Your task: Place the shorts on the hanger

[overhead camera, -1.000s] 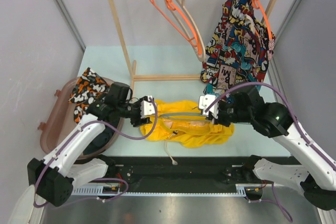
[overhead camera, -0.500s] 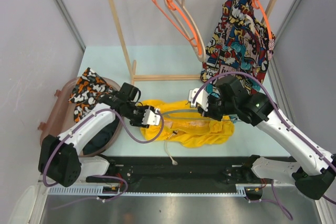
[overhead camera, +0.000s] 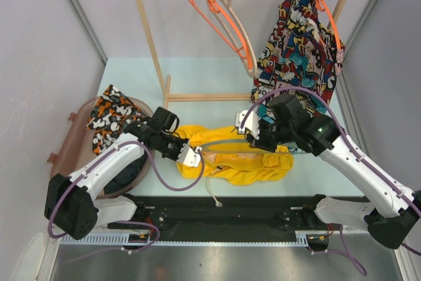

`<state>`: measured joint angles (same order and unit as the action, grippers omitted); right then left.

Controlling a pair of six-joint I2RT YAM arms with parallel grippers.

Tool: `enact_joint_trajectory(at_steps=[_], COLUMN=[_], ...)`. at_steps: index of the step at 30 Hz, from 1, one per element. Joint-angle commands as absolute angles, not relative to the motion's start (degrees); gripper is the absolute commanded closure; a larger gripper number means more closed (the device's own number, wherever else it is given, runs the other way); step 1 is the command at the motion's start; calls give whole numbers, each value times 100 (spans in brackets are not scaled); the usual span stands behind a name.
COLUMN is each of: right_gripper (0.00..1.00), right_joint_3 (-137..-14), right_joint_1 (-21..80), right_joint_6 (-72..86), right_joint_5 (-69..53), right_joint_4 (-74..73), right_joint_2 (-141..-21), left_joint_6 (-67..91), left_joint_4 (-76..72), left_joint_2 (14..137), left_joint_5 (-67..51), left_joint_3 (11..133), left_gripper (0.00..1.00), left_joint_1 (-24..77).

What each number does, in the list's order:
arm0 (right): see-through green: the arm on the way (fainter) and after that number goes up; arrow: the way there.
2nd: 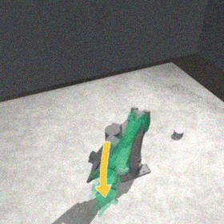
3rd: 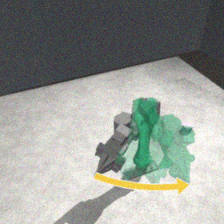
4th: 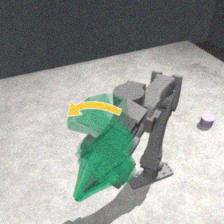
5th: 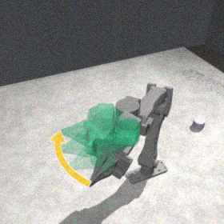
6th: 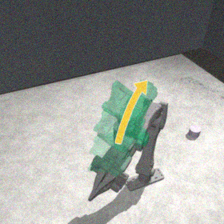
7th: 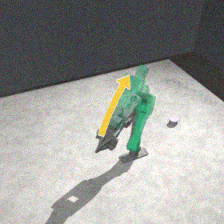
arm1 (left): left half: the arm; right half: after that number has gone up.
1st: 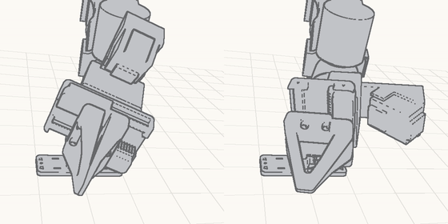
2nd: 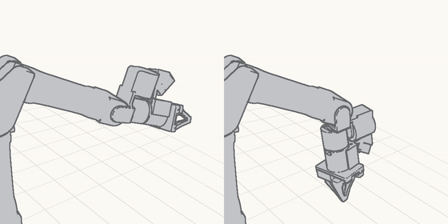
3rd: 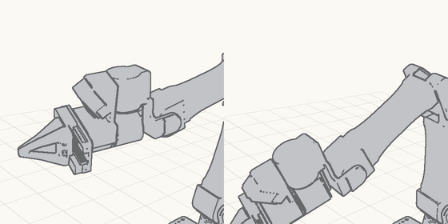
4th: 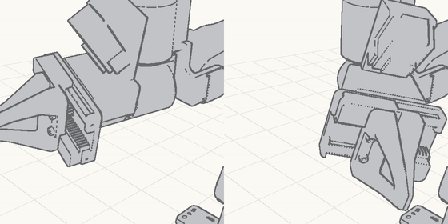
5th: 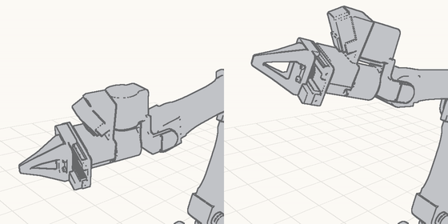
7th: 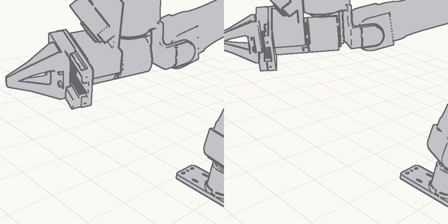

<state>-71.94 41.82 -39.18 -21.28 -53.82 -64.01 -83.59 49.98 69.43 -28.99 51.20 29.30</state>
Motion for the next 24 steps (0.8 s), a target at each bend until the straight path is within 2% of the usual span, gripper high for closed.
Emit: enact_joint_trajectory(at_steps=[1, 8, 24], right_gripper=[100, 100, 100], right_joint_3=[-7374, -7321, -7216], right_joint_1=[4306, 4456, 4518], right_joint_6=[-3823, -3744, -3858], right_joint_5=[-2241, -2083, -3013], right_joint_4=[-5054, -4694, -4096], right_joint_2=[-6574, -6863, -7479], left_joint_6=[-8367, -8315, -7990], left_joint_4=[5159, 5238, 5247], left_joint_2=[6811, 6697, 6363], left_joint_5=[-2980, -3067, -3366], left_joint_3=[5107, 5212, 5642], left_gripper=[100, 100, 100], left_joint_1=[2997, 3015, 3340])
